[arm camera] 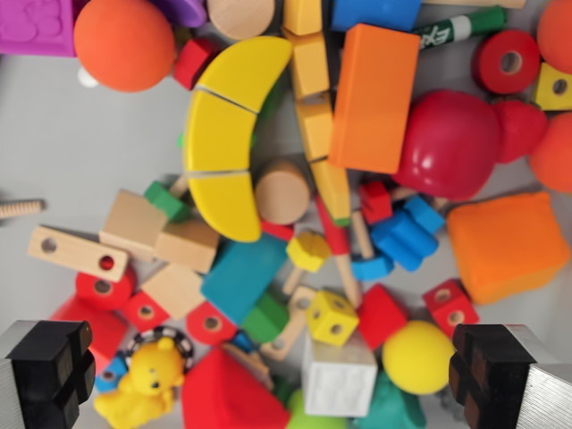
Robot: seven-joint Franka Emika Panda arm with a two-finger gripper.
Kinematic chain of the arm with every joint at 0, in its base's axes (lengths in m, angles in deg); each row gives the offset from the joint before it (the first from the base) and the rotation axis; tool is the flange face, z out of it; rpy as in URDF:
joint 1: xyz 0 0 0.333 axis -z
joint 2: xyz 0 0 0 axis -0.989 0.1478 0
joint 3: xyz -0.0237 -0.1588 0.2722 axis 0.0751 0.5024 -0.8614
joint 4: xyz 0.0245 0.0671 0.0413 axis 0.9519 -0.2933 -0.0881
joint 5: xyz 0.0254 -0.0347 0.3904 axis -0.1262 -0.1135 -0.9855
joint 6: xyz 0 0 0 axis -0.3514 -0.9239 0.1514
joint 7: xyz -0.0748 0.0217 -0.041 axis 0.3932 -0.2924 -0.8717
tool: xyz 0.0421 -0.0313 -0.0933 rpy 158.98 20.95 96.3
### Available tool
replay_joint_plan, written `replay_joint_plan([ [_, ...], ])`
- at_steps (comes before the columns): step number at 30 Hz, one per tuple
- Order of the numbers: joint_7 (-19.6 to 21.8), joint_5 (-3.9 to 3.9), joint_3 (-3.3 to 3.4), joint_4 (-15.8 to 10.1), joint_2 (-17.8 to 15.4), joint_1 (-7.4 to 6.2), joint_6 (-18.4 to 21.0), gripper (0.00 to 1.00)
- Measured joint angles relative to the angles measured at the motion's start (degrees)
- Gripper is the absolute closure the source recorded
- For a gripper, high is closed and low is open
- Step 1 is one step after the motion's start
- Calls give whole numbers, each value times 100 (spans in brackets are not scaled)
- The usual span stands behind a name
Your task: Pick an object from the bin
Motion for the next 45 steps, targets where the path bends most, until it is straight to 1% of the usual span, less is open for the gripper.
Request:
replay_joint_plan([
  [22,-51,0,-7,0,13,0,0,0],
  [33,-219,0,-38,-1,77,-1,-73,0],
  [45,-526,0,-94,-1,194,-8,-207,0],
])
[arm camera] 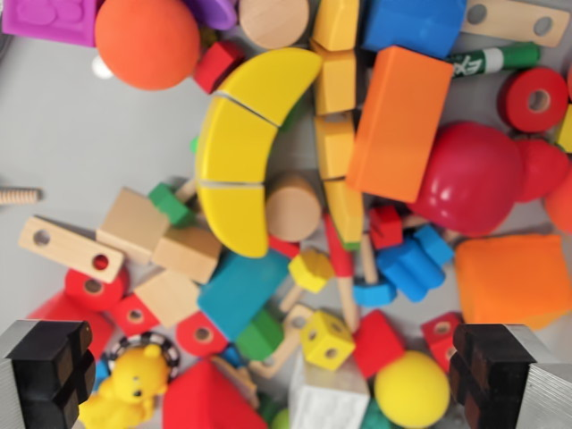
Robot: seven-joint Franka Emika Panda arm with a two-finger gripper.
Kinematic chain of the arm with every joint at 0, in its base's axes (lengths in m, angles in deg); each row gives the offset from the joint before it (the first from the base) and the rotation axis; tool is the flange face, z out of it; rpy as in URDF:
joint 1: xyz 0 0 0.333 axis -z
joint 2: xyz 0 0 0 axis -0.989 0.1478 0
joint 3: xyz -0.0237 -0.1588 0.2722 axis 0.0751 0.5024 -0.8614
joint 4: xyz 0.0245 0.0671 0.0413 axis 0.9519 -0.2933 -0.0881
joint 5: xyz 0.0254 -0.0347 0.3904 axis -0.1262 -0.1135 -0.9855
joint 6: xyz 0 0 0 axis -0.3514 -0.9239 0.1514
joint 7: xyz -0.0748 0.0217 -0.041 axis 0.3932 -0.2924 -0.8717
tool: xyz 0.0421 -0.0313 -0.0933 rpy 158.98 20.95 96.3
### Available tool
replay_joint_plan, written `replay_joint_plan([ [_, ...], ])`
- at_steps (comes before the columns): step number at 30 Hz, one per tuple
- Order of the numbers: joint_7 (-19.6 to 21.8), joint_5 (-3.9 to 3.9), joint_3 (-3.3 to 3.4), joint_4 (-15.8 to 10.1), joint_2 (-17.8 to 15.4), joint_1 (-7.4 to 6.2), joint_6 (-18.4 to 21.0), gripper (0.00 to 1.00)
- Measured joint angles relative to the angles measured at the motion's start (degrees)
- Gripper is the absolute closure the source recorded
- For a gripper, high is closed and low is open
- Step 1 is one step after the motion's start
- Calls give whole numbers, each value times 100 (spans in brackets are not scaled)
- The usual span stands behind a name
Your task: Pick an object from the bin
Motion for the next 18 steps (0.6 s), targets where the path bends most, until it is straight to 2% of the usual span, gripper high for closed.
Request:
replay_joint_plan([
  [18,-627,16,-88,8,238,-38,-272,0],
])
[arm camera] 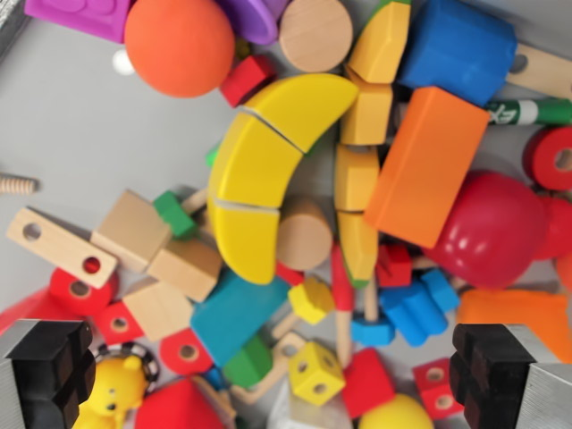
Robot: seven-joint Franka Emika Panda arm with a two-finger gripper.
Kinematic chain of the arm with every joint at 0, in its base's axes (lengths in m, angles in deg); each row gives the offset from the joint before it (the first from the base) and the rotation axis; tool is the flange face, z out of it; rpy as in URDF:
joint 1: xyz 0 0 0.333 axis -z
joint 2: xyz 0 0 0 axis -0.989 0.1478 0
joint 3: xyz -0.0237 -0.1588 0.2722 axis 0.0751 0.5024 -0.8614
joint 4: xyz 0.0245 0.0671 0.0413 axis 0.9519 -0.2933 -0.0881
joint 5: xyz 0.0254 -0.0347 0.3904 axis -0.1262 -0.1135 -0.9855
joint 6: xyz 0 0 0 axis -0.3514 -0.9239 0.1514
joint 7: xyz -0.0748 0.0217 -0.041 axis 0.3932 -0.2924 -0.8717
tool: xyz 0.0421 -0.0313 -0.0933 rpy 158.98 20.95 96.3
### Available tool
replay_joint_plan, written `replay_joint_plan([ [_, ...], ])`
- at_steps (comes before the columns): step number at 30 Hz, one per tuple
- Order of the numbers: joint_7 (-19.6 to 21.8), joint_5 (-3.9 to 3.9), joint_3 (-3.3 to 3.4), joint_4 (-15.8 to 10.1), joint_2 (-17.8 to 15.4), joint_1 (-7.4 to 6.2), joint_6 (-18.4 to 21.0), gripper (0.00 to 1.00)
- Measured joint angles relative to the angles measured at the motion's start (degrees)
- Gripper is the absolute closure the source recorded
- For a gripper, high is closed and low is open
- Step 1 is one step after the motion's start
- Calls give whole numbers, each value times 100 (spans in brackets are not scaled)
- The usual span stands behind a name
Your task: Pick an object from the bin
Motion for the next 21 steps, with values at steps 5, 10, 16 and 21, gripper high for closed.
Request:
replay_joint_plan([
  [5,-233,12,-32,14,100,-13,-98,0],
  [10,-452,22,-62,36,192,-26,-180,0],
  [16,-733,40,-108,61,310,-34,-294,0],
  [21,-1008,59,-152,97,433,-44,-394,0],
])
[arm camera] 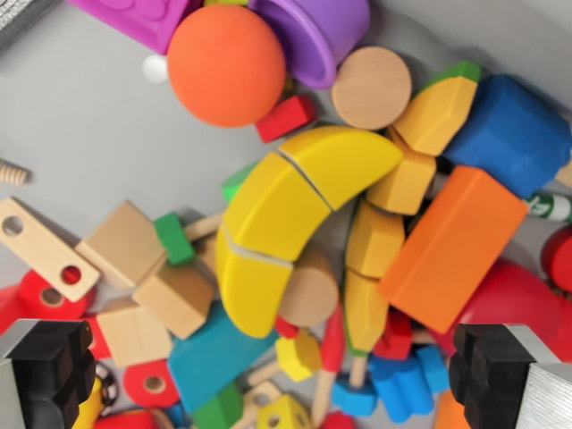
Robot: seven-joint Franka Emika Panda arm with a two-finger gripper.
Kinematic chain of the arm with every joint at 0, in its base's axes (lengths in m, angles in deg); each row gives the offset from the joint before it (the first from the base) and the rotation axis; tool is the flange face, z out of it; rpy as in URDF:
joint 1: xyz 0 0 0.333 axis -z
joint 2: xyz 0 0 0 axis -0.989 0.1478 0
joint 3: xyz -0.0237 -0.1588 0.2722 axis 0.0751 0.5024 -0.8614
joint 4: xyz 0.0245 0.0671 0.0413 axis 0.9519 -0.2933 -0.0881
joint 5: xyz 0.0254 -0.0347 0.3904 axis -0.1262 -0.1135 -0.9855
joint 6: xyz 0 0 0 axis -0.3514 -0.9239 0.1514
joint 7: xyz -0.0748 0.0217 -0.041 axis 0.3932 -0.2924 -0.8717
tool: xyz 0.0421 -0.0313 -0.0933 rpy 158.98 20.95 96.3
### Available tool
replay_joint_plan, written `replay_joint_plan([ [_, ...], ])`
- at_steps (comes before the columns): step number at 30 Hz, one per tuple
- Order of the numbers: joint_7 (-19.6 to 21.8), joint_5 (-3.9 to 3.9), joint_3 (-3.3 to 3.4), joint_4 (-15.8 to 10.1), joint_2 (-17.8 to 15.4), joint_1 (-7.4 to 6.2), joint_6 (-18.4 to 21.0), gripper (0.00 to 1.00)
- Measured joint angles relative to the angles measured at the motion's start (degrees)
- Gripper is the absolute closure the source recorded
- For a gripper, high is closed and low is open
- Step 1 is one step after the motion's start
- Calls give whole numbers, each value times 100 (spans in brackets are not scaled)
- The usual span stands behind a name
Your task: Pick an object from the bin
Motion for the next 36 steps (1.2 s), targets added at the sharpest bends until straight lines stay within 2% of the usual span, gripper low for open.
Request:
replay_joint_plan([
  [24,-1319,123,-196,232,620,-57,-467,0],
  [36,-2065,222,-324,420,1002,-67,-697,0],
])
